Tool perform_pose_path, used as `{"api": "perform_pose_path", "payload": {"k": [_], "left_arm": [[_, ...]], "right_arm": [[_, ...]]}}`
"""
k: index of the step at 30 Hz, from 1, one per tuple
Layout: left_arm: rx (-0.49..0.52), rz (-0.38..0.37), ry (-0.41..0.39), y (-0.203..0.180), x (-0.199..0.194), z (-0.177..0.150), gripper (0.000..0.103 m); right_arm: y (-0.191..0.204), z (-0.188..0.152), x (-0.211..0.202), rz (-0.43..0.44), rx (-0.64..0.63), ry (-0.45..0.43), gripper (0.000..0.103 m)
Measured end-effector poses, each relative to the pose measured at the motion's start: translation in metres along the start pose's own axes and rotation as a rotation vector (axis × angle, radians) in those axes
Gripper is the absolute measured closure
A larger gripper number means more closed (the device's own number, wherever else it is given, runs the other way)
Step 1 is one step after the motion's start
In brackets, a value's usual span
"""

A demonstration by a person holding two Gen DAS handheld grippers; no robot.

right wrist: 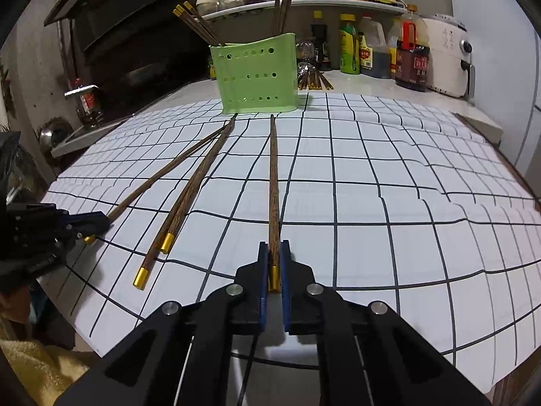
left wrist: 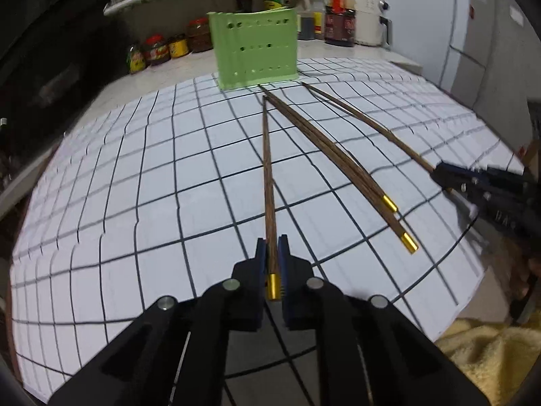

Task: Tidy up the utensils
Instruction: 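Lift both held chopsticks and carry them over the green utensil holder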

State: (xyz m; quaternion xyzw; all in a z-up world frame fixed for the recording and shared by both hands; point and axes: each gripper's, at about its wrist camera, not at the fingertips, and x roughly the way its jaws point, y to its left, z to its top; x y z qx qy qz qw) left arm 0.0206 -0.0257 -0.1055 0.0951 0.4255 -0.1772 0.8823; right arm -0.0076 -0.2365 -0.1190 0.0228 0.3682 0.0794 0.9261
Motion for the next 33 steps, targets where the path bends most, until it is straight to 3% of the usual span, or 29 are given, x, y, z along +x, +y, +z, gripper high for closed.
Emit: {"api": "perform_pose_path", "payload": {"k": [4,7,11,16,22,26,33], "left_arm": [[-0.054,-0.016,-0.061,0.013,-0.018,0.005,0.096],[-0.085,-0.016,-0.160,0.024,-0.044,0.016,0.096],[-0.127,-0.001,-0.302,0.041,-0.079,0.036,0.096],[-0.150,0.013,-0.419,0.058,-0.114,0.056,0.096],[-0.160,0.020,-0.491,0.067,-0.138,0.072,0.096],[-0.170,0.020,-0.518,0.072,-0.147,0.078,0.096],[-0.172,0.005,-0.496,0.077,-0.141,0.082,0.096]], "right_arm": [[0.001,0.009,-0.013,0.025,0.001,-0.024,0.096],[-0.001,0.022,-0.029,0.043,0.008,-0.062,0.096],[-0.002,0.048,-0.061,0.073,0.015,-0.145,0.096],[0.000,0.085,-0.098,0.086,0.011,-0.265,0.096],[0.002,0.130,-0.120,0.067,-0.009,-0.355,0.096],[0.006,0.153,-0.120,0.053,-0.030,-0.364,0.096],[0.017,0.169,-0.110,0.033,-0.077,-0.347,0.096]]}}
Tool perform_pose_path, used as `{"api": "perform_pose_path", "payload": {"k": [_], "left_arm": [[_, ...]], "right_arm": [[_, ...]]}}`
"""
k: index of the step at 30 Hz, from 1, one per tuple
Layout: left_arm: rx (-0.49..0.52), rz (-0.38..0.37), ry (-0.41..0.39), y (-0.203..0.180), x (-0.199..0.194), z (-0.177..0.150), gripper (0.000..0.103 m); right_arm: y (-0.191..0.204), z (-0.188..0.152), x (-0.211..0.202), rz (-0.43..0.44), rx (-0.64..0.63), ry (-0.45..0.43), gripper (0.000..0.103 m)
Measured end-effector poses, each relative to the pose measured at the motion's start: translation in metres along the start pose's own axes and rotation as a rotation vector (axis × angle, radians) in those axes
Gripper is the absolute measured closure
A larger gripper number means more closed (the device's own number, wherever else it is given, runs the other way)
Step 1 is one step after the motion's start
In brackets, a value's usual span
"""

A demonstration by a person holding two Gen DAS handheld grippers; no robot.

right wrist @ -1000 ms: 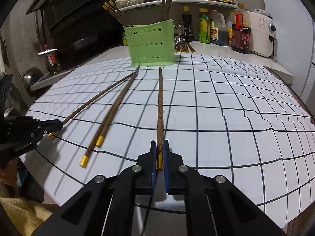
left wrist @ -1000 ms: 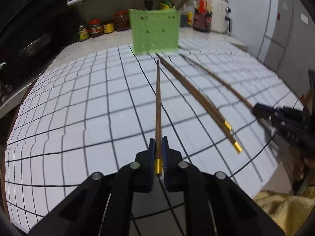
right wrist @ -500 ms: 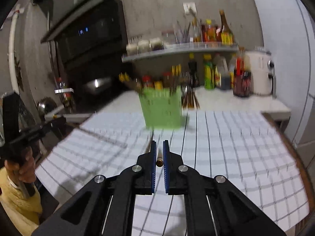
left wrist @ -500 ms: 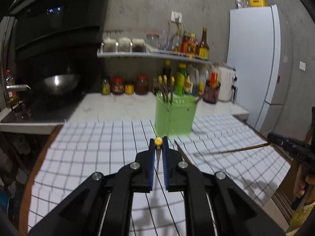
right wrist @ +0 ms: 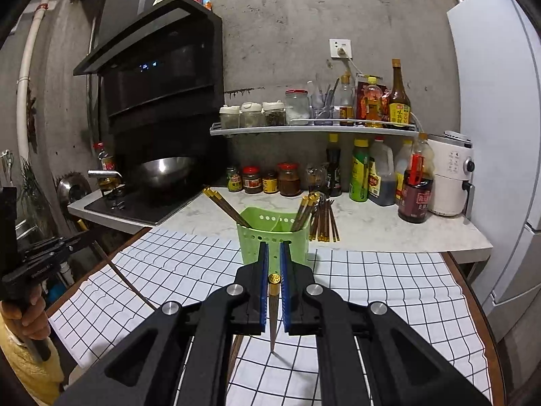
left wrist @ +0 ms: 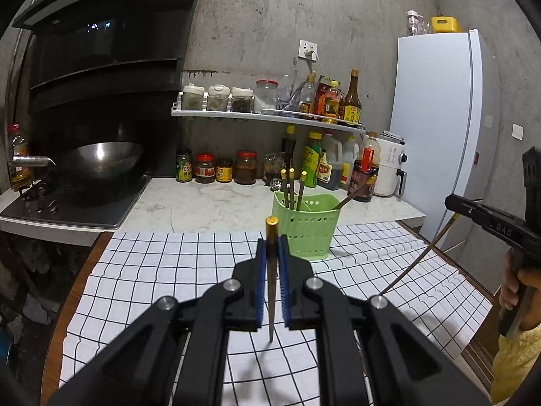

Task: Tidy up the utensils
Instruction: 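Lift both held chopsticks and carry them over the green utensil holder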

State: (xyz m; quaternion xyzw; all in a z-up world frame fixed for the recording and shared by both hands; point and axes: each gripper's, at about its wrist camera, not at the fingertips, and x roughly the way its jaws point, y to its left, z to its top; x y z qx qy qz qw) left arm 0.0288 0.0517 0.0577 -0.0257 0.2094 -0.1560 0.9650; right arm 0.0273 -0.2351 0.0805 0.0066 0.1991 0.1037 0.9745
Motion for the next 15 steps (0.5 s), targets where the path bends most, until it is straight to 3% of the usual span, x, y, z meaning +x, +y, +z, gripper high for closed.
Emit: {"api": "perform_pose_path", "payload": {"k": [10,15], "left_arm": [[0.039,0.036,-0.012,-0.007,0.012,0.002,0.096],[0.036,0.030,0.141,-0.008,0.044,-0.012,0.096]], "right_arm": [[-0.005,-0.005,0.030,0.004,0.008,0.070,0.096],[-0.002,-0.032,0.059,0.028,0.008,0.188,0.096]]}}
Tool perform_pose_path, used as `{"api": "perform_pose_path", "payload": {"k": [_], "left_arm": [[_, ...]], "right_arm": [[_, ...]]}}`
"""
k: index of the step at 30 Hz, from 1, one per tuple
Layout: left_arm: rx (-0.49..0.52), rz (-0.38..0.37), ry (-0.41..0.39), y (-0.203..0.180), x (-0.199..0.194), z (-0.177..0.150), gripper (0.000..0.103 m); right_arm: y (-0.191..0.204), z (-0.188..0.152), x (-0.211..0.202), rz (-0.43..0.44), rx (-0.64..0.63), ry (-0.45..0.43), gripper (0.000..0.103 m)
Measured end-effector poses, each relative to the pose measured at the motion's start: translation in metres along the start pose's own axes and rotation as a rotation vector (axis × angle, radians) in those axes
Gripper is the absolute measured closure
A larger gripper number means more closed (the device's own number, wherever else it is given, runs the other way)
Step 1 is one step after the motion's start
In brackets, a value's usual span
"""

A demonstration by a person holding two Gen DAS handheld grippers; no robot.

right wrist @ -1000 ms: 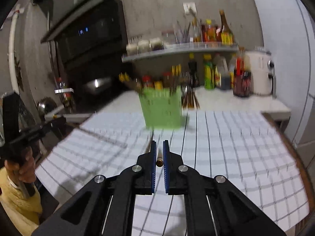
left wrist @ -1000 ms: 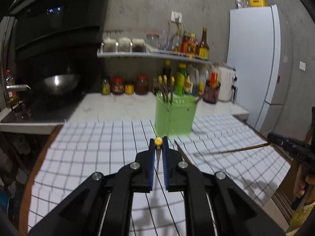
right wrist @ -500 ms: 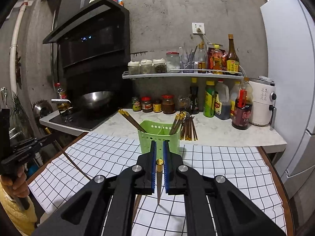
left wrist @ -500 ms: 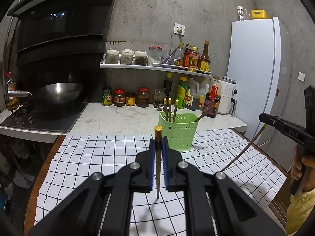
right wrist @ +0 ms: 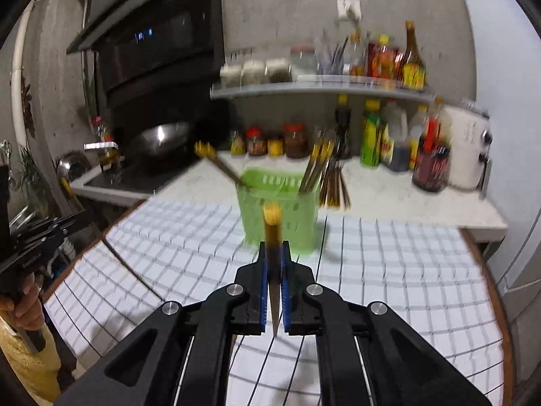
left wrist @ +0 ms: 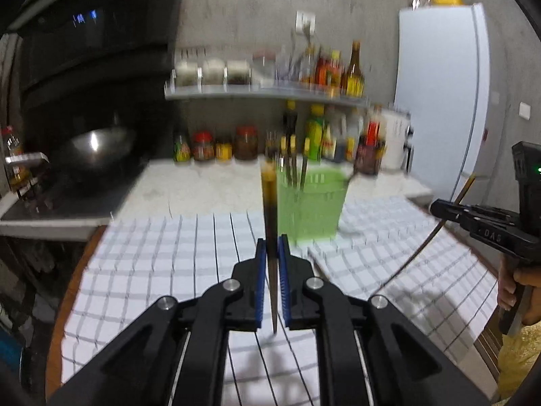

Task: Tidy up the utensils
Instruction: 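Lift both held chopsticks and carry them over the green utensil holder, then open both tools to drop the chopsticks into the holder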

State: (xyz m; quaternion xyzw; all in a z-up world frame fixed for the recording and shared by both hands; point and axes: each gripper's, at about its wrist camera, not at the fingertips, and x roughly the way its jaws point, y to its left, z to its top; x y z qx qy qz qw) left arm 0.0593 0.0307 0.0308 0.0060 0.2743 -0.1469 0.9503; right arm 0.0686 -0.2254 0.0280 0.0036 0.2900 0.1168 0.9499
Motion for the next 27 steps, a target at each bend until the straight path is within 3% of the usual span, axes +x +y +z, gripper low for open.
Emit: {"api": "perform_pose_path", "payload": {"k": [6,14,21,27], "left_arm": [[-0.010,0.006,0.136,0.004,0.029,-0.017,0.096],[0.028,0.011,0.123,-0.006,0.018,-0.020,0.097],[0.011,-0.028,-0.022,-0.011,0.007,0.017,0.097],[0.028,-0.079,-0.263,-0.027,-0.014,0.103,0.097]], "right_arm": [[0.000,-0.012,0.007,-0.006,-0.002,0.054,0.096],[-0.003,-0.018,0.000,-0.028,-0.008,0.055,0.097],[-0.011,0.013,-0.012,-0.009,0.008,-0.037,0.097],[-0.002,0.085,-0.036,0.006,-0.031,-0.246,0.097]]}}
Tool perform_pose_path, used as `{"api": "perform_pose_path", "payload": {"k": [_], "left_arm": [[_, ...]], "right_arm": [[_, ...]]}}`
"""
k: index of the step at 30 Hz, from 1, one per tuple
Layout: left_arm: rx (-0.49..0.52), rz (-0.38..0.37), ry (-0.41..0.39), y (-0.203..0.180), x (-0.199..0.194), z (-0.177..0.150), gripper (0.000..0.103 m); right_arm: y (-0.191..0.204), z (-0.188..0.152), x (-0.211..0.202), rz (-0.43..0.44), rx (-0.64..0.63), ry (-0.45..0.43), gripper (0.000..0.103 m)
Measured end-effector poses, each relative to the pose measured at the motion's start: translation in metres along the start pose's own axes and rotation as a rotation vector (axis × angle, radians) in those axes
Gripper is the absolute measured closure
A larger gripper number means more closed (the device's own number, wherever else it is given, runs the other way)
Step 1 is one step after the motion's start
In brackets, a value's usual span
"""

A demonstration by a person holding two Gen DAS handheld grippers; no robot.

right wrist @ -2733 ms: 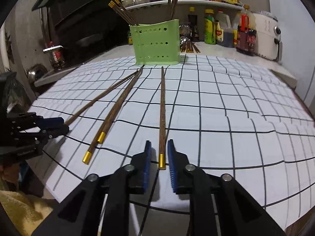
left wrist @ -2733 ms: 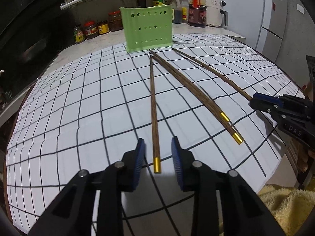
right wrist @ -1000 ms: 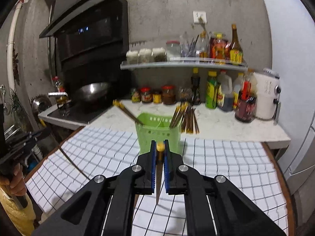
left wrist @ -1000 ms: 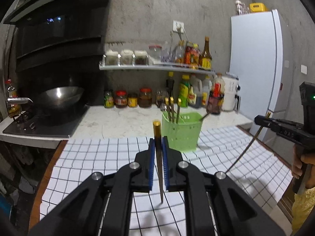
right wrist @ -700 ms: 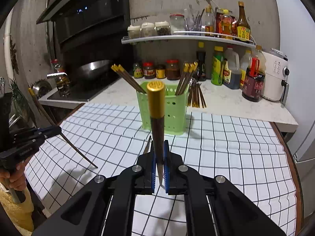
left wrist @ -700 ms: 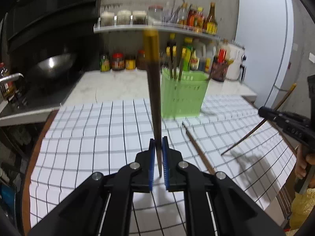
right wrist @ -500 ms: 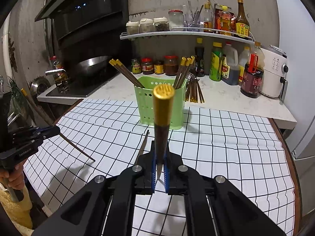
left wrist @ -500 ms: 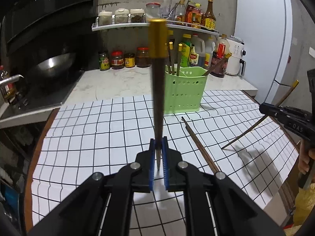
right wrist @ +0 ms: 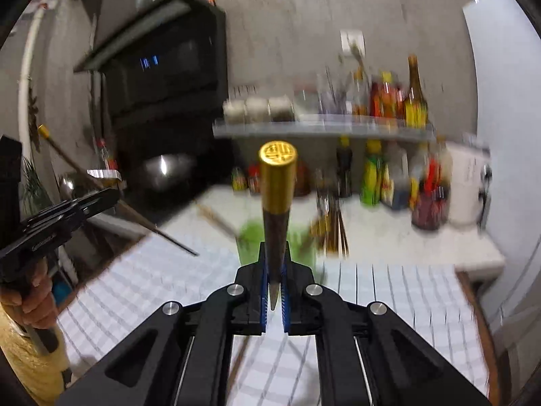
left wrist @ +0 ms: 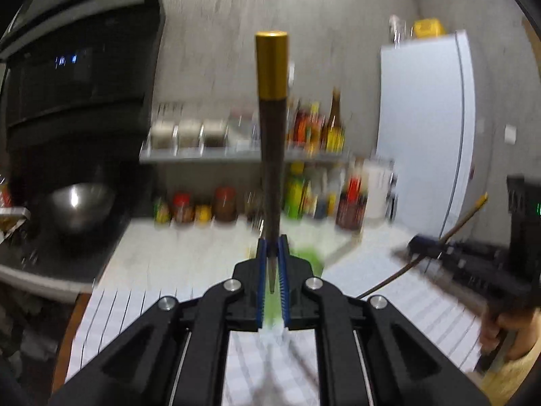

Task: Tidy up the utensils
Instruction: 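Open both tools to drop the chopsticks into the holder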

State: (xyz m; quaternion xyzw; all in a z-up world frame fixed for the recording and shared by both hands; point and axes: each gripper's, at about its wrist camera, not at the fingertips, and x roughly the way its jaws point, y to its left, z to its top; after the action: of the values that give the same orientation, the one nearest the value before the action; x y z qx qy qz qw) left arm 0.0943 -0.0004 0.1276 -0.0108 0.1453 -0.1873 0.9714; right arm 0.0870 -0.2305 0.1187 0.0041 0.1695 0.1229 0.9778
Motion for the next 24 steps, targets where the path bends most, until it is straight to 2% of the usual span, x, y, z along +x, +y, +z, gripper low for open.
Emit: {"api": "perform_pose_path", "payload": {"k": [3,6,10,13,19,21,22,23,24], "left_arm": [[-0.006,0.006,-0.048,0.000,0.017,0.038,0.097],[-0.017,-0.008,0.007,0.004,0.061,0.051,0.096],[-0.021,-0.007,0.174,0.007,0.136,0.036,0.097],[-0.036,-0.020,0.270,0.011,0.174,0.020,0.097],[-0.032,0.018,0.359,0.018,0.218,-0.001,0.096],[-0.033,0.029,0.369,0.020,0.223,-0.002,0.089],[-0.036,0.026,0.362,0.021,0.221,-0.001,0.071],[-0.035,0.023,0.345,0.020,0.217,0.002,0.058],[-0.031,0.025,0.320,0.019,0.210,0.005,0.057]], "right_arm": [[-0.001,0.033,0.009,-0.040,-0.031,-0.091,0.097],[-0.009,0.045,0.034,-0.064,-0.035,-0.095,0.097],[-0.029,0.039,0.089,-0.064,0.003,0.011,0.097],[-0.037,0.025,0.119,-0.066,0.022,0.080,0.097],[-0.045,0.008,0.155,-0.060,0.038,0.177,0.094],[-0.044,0.007,0.160,-0.057,0.035,0.197,0.084],[-0.044,0.008,0.157,-0.063,0.037,0.187,0.062],[-0.044,0.010,0.152,-0.071,0.034,0.167,0.050],[-0.044,0.012,0.145,-0.079,0.031,0.156,0.050]]}}
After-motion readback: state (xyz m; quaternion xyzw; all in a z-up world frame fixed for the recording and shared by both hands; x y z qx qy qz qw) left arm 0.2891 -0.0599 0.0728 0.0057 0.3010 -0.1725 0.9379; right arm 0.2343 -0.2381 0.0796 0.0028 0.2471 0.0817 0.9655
